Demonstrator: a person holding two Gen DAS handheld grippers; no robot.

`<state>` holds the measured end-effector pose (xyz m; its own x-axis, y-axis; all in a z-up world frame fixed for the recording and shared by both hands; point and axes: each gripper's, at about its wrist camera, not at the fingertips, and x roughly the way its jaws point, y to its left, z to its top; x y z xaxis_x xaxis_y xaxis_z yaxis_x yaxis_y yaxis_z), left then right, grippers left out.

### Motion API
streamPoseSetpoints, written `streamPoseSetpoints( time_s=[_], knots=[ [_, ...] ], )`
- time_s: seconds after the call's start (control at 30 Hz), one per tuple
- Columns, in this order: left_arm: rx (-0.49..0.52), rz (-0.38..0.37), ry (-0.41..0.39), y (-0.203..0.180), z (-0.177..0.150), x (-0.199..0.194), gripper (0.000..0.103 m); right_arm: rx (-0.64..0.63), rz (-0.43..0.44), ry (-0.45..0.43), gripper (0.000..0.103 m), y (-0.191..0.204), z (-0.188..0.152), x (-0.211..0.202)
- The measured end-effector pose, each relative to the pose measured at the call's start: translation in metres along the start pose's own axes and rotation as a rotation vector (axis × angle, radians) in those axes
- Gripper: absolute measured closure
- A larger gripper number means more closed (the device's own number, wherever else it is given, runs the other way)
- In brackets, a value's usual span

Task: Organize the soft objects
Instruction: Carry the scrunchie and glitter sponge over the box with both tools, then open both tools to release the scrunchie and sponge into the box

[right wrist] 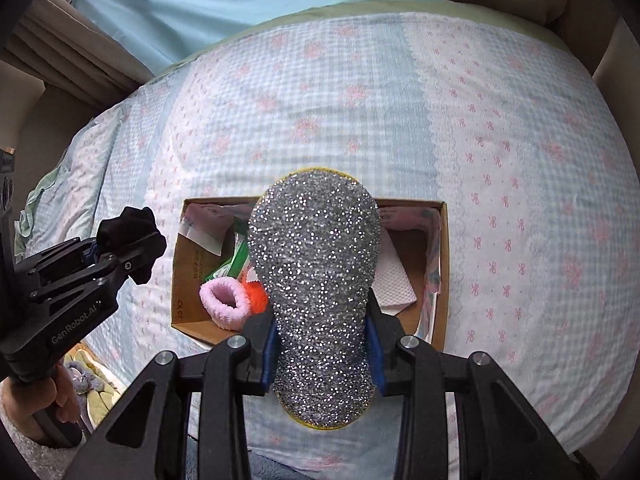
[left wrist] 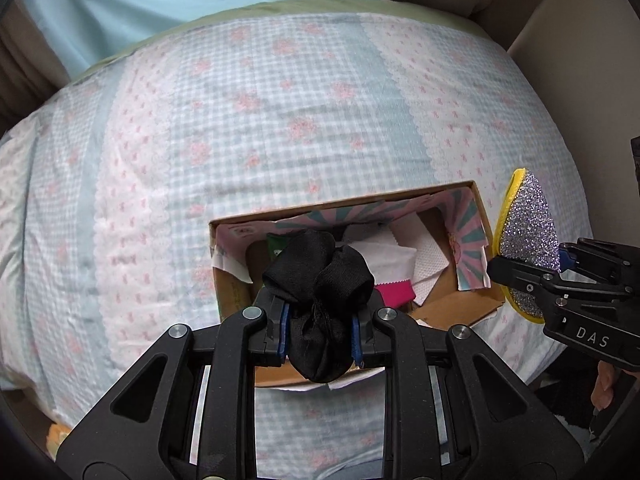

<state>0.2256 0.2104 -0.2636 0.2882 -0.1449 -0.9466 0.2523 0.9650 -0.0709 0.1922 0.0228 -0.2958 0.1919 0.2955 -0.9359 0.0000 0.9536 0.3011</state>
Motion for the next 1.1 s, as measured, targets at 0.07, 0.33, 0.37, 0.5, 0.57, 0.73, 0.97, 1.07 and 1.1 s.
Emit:
streamPoseSetpoints(
  time_s=[0.07,0.33,0.37,0.5,0.57,0.73,0.97,1.07,1.1],
  knots=[
    [0.028,-0.009,0.042,0.002,-0.002,0.018,0.084,0.031,-0.011,0.042,0.070,-0.005,-0.002,0.017],
    [0.194,-0.047,0.174,-0.018,-0.010,0.086,0.084,0.149,-0.024,0.191,0.069,-0.023,0.000,0.072],
    [0.196,-0.052,0.185,-0.019,-0.009,0.093,0.084,0.160,-0.025,0.201,0.068,-0.024,0.001,0.074],
    [0.194,-0.068,0.206,-0.019,0.000,0.109,0.079,0.179,-0.051,0.235,0.063,-0.025,0.002,0.084],
    [0.190,-0.092,0.214,-0.018,0.006,0.114,0.053,0.200,-0.048,0.227,0.058,-0.027,0.002,0.085],
    [0.240,-0.067,0.206,-0.019,0.007,0.114,0.000,0.318,-0.063,0.209,0.008,-0.048,0.002,0.084],
    [0.199,-0.098,0.220,0.006,-0.011,0.106,0.000,0.431,0.042,0.171,0.000,-0.058,-0.004,0.079],
    [0.200,-0.086,0.219,0.005,-0.018,0.101,0.000,0.409,0.044,0.150,0.000,-0.051,-0.004,0.072],
    [0.200,-0.085,0.214,0.004,-0.020,0.097,0.000,0.399,0.043,0.142,0.000,-0.049,-0.003,0.069]
  ],
)
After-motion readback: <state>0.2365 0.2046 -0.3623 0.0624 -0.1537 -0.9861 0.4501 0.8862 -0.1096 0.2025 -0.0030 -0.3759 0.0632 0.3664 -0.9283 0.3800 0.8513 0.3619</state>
